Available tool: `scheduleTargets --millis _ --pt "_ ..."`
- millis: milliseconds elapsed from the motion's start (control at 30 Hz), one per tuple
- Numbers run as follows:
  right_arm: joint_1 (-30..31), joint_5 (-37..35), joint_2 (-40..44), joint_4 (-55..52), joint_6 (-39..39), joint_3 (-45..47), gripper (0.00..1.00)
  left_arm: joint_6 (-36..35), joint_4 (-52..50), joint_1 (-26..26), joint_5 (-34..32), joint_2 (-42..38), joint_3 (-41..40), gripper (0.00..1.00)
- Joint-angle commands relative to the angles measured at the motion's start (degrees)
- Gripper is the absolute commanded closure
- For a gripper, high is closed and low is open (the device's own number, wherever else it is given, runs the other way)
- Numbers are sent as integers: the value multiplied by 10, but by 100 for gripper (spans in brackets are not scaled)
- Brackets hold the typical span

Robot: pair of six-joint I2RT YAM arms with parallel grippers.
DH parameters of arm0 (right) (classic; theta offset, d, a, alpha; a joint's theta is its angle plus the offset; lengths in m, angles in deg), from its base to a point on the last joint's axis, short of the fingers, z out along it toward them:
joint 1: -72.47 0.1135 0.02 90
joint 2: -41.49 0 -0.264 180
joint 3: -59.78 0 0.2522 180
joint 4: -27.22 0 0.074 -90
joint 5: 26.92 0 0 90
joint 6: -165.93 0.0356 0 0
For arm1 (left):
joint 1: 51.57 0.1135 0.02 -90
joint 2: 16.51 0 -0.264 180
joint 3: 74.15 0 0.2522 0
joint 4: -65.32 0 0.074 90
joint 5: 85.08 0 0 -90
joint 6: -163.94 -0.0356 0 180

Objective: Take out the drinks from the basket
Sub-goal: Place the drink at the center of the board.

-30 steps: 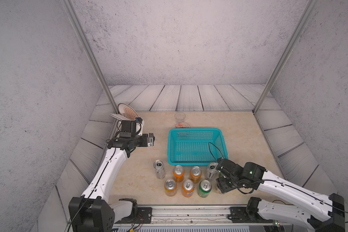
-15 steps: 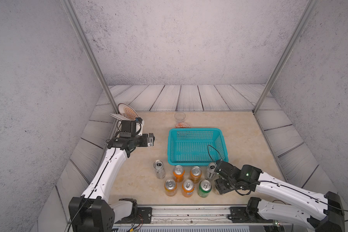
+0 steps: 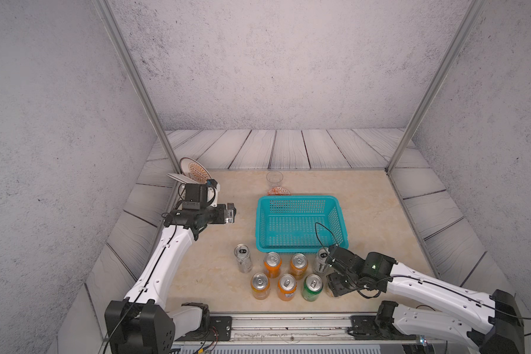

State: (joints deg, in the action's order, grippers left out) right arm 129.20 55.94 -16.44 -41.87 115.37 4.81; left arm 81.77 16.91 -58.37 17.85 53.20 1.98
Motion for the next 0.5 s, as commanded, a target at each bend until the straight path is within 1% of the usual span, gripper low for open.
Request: scheduleTargets --millis 0,333,467 --pt "3 -11 -3 12 10 4 44 -3 -5 6 2 2 2 1" --pt "3 -7 -3 7 11 6 40 -3 -5 7 2 1 3 1" --pt "3 -6 -2 4 10 3 37 -3 -5 7 2 0 2 1"
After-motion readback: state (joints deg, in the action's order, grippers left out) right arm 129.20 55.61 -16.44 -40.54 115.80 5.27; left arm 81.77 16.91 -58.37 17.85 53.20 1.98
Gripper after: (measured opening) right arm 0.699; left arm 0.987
